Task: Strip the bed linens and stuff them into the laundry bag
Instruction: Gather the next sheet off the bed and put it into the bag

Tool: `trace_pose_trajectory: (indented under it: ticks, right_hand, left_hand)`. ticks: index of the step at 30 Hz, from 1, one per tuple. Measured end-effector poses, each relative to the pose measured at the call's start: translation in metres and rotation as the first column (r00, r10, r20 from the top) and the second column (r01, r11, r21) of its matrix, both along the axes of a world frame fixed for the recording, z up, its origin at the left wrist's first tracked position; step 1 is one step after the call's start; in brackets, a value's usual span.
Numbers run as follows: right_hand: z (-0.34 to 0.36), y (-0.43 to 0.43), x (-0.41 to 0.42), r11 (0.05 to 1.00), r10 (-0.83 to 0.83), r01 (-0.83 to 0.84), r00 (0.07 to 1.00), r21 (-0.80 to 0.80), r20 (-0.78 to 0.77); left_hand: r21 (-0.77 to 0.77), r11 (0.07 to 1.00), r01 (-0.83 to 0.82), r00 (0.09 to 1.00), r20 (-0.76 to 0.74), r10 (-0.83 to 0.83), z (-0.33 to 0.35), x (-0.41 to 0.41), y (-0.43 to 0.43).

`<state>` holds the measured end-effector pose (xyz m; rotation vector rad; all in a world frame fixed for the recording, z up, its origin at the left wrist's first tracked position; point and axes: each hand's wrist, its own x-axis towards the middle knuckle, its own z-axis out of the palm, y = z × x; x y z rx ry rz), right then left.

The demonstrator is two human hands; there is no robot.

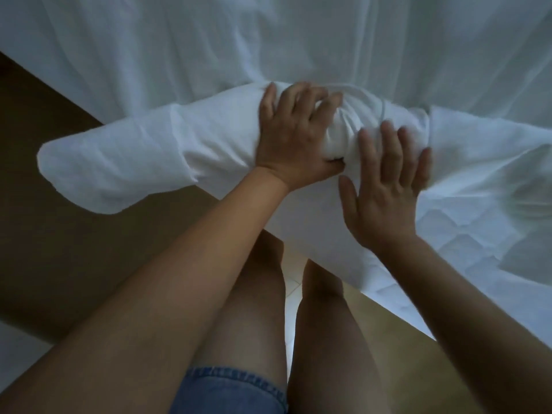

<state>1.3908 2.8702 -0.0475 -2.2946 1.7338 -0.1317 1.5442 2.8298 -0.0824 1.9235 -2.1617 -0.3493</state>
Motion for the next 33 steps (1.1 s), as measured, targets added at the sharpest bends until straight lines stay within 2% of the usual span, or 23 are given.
trace_pose_trajectory:
  ticks: [7, 10, 12, 14, 15, 18, 20, 22, 25, 27, 28, 30, 31, 33]
  right_hand:
    - [-0.033, -0.096, 0.011, 1.000, -0.021, 0.021, 0.999, -0.014, -0.050]
    - [-0.045, -0.137, 0.014, 0.999, -0.018, 0.018, 1.000, -0.038, -0.007]
    - [-0.050, -0.159, 0.015, 1.000, -0.027, 0.027, 1.000, 0.008, -0.005]
    - [-0.049, -0.174, 0.018, 0.991, -0.024, 0.030, 0.999, 0.133, -0.047]
    - [-0.048, -0.180, 0.021, 0.984, -0.016, 0.028, 0.997, 0.177, -0.071]
    - [-0.043, -0.193, 0.026, 0.962, 0.001, 0.021, 0.997, 0.271, -0.082]
    - [-0.037, -0.198, 0.029, 0.947, -0.003, 0.029, 0.997, 0.320, -0.082]
    - [-0.037, -0.202, 0.030, 0.939, -0.024, 0.056, 0.995, 0.339, -0.100]
    - [-0.042, -0.206, 0.030, 0.923, -0.101, 0.128, 0.990, 0.362, -0.094]
    - [-0.044, -0.212, 0.031, 0.934, -0.173, 0.175, 0.984, 0.311, -0.037]
    - [-0.040, -0.212, 0.031, 0.957, -0.187, 0.174, 0.982, 0.231, 0.036]
    - [-0.029, -0.205, 0.028, 0.995, -0.096, 0.098, 0.981, 0.001, 0.167]
    - [-0.022, -0.198, 0.026, 0.995, -0.044, 0.060, 0.982, -0.083, 0.182]
    - [-0.014, -0.181, 0.022, 0.989, 0.042, -0.024, 0.992, -0.145, 0.117]
  left_hand:
    - [0.142, 0.988, 0.055, 0.997, -0.070, -0.045, 0.001, 0.012, -0.076]
    - [0.111, 0.993, 0.035, 0.993, -0.114, -0.022, -0.008, 0.011, -0.104]
    - [0.022, 1.000, 0.010, 0.992, -0.125, -0.008, -0.004, 0.007, -0.116]
    - [-0.089, 0.996, -0.014, 0.996, -0.091, 0.006, 0.009, -0.002, -0.114]
    - [-0.097, 0.995, -0.029, 0.997, -0.071, 0.022, 0.016, -0.008, -0.104]
    - [0.045, 0.996, -0.075, 0.988, 0.142, 0.068, 0.025, -0.027, -0.057]
    - [0.140, 0.990, -0.028, 0.966, 0.260, -0.009, 0.015, -0.023, -0.044]
    - [0.140, 0.989, 0.040, 0.954, 0.288, -0.079, -0.001, -0.011, -0.059]
    - [0.077, 0.989, 0.124, 0.973, 0.189, -0.137, -0.020, 0.004, -0.092]
    - [0.005, 0.986, 0.168, 0.984, 0.062, -0.168, -0.025, 0.008, -0.109]
    - [-0.031, 0.985, 0.172, 0.985, 0.017, -0.172, -0.026, 0.010, -0.115]
    - [-0.054, 0.986, 0.155, 0.987, -0.039, -0.158, -0.027, 0.015, -0.126]
    - [-0.045, 0.988, 0.147, 0.987, -0.053, -0.150, -0.026, 0.017, -0.132]
    - [-0.017, 0.991, 0.133, 0.987, -0.091, -0.134, -0.019, 0.019, -0.144]
